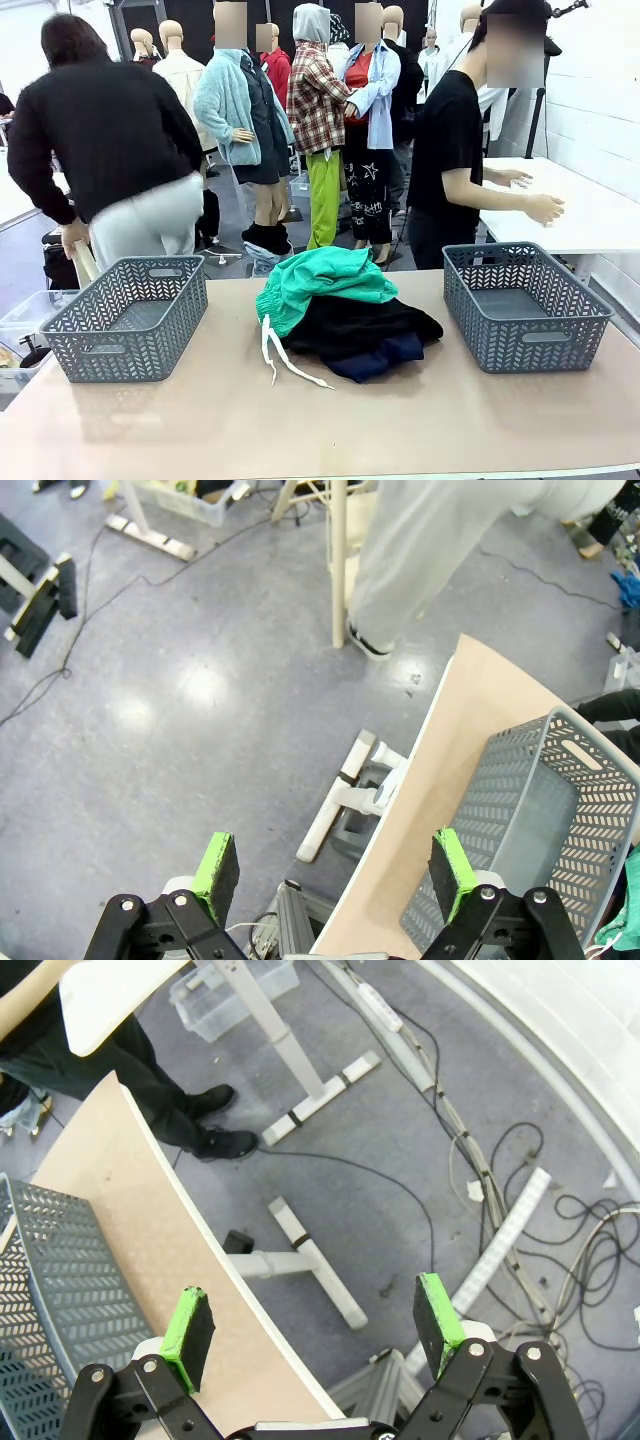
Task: Sort the tops and bottoms.
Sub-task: Lift clothes from the center of the table with your left hand.
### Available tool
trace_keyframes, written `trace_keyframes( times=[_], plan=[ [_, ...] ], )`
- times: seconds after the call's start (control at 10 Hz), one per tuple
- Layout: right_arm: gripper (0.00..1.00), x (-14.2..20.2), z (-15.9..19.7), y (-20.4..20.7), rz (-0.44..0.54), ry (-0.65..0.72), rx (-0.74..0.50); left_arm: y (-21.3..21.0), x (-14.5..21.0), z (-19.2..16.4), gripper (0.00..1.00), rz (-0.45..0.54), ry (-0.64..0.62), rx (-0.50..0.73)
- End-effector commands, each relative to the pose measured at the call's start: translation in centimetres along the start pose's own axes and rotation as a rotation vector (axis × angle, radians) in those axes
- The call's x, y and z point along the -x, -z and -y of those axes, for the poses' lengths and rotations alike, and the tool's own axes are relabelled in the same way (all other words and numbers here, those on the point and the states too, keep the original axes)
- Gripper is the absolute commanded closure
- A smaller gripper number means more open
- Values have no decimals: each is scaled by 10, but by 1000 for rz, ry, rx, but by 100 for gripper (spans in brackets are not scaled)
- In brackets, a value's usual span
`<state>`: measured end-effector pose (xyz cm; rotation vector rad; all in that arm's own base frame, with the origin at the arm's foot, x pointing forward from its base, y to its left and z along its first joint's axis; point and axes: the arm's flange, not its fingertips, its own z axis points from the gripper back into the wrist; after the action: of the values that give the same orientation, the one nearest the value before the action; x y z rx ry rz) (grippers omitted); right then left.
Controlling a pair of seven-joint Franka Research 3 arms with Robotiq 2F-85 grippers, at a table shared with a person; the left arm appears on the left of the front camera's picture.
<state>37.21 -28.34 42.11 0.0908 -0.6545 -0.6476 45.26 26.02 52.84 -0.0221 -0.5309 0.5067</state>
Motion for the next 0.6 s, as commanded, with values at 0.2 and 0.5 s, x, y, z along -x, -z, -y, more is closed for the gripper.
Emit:
trace_keyframes(
  times=[0.2, 0.5],
  plan=[
    [0, 4, -1, -3, 8, -19, 8, -2, 3, -2, 0, 7, 9, -6],
    [0, 4, -1, -3, 8, -19, 8, -2, 3, -2, 0, 7, 9, -6]
  ],
)
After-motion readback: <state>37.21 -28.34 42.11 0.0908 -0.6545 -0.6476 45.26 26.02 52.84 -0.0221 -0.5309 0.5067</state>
